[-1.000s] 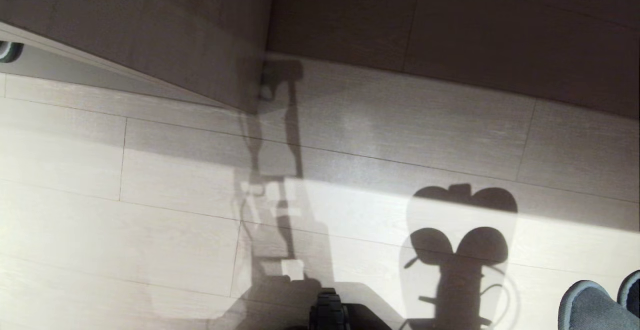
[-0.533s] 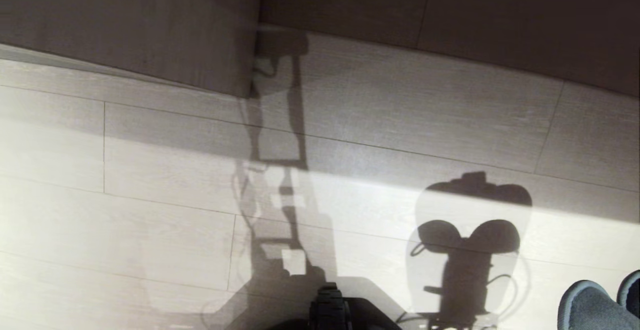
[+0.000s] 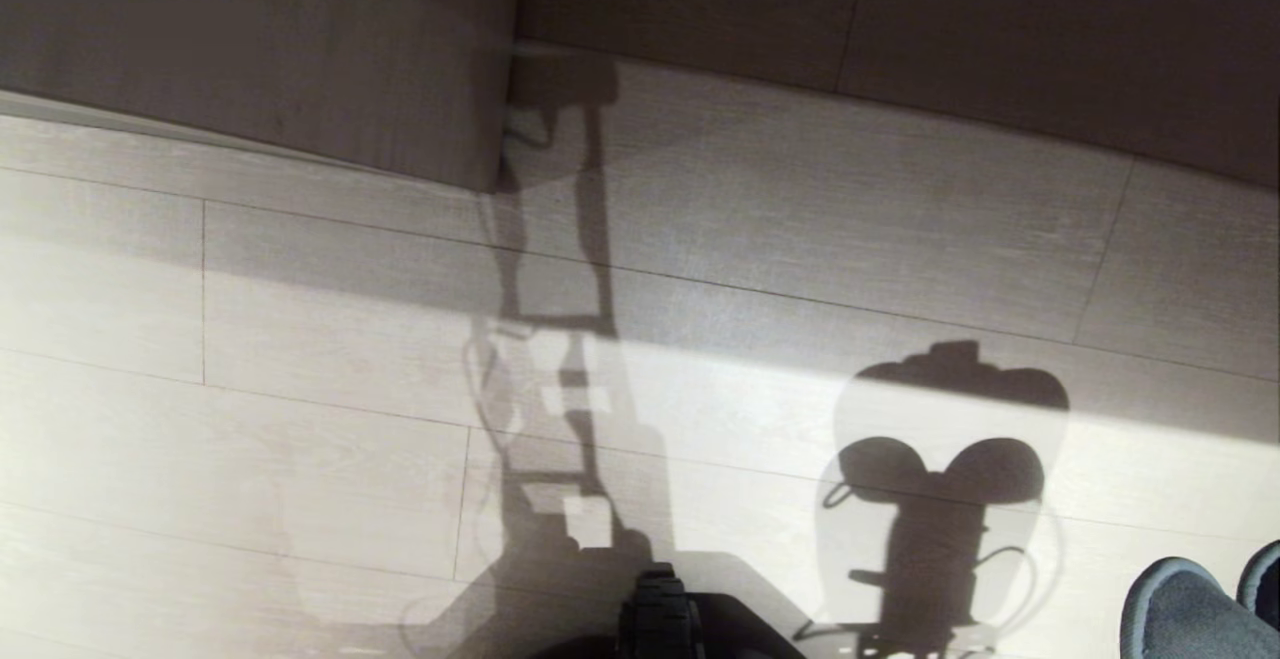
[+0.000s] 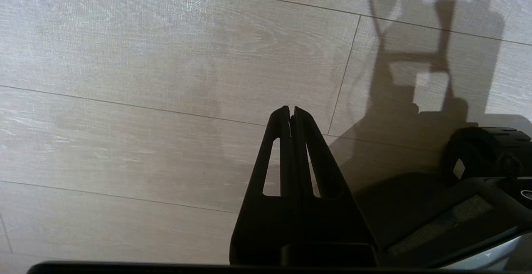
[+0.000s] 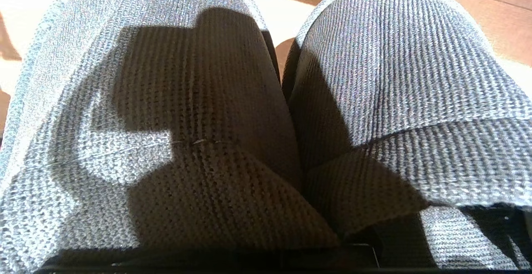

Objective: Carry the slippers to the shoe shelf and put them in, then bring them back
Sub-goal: Place the slippers on the floor

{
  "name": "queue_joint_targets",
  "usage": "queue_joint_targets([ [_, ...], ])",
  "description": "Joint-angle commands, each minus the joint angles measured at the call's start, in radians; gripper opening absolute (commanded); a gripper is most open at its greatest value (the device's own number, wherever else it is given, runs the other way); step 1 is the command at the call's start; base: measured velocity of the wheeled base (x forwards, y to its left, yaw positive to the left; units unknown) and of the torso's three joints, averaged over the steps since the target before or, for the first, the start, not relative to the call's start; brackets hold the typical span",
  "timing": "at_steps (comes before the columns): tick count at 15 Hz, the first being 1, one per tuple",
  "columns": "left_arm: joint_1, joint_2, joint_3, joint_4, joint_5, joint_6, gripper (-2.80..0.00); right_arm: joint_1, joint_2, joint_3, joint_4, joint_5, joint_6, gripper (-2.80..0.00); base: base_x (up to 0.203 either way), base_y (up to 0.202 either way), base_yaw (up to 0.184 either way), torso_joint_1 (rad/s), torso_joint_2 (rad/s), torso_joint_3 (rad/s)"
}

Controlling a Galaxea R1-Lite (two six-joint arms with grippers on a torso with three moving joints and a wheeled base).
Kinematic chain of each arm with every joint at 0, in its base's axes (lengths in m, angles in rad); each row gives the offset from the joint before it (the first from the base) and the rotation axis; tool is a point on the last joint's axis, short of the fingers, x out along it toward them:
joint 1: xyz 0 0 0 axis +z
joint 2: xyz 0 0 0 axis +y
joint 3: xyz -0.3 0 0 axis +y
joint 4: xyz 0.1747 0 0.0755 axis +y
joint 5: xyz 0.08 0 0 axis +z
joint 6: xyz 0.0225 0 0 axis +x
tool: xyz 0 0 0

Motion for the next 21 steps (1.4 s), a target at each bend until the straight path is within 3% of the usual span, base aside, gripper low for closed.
queue_joint_targets([
  [1,0.0,0.0,0.002,-0.002,0.001,-0.001,-2.8,0.0,-0.001,-0.009,0.001,0.002,-0.003,-2.8,0.0,0.0,0.0,0.0,0.0,0.0],
  [5,0.0,-0.001,0.002,-0.002,0.001,-0.001,-2.8,0.002,0.176,-0.179,0.022,0.015,0.015,-2.8,0.0,0.0,0.0,0.0,0.0,0.0],
  [8,0.0,0.0,0.002,-0.002,0.002,0.0,-2.8,0.008,0.494,-0.254,-0.12,0.012,0.012,-2.8,0.0,0.0,0.0,0.0,0.0,0.0],
  [11,0.0,0.0,0.002,-0.002,0.001,0.0,-2.8,0.011,0.916,-0.308,-0.411,0.009,0.003,-2.8,0.0,0.0,0.0,0.0,0.0,0.0],
  [14,0.0,0.0,0.002,-0.002,0.002,0.0,-2.8,0.012,1.266,-0.374,-0.836,-0.006,-0.033,-2.8,0.0,0.0,0.0,0.0,0.0,0.0],
  [17,0.0,0.0,0.002,-0.002,0.001,0.0,-2.8,0.019,1.495,-0.45,-1.242,-0.054,-0.059,-2.8,0.0,0.0,0.0,0.0,0.0,0.0],
  [21,0.0,0.0,0.002,-0.002,0.001,0.0,-2.8,0.041,1.711,-0.568,-1.528,-0.085,-0.06,-2.8,0.0,0.0,0.0,0.0,0.0,0.0],
])
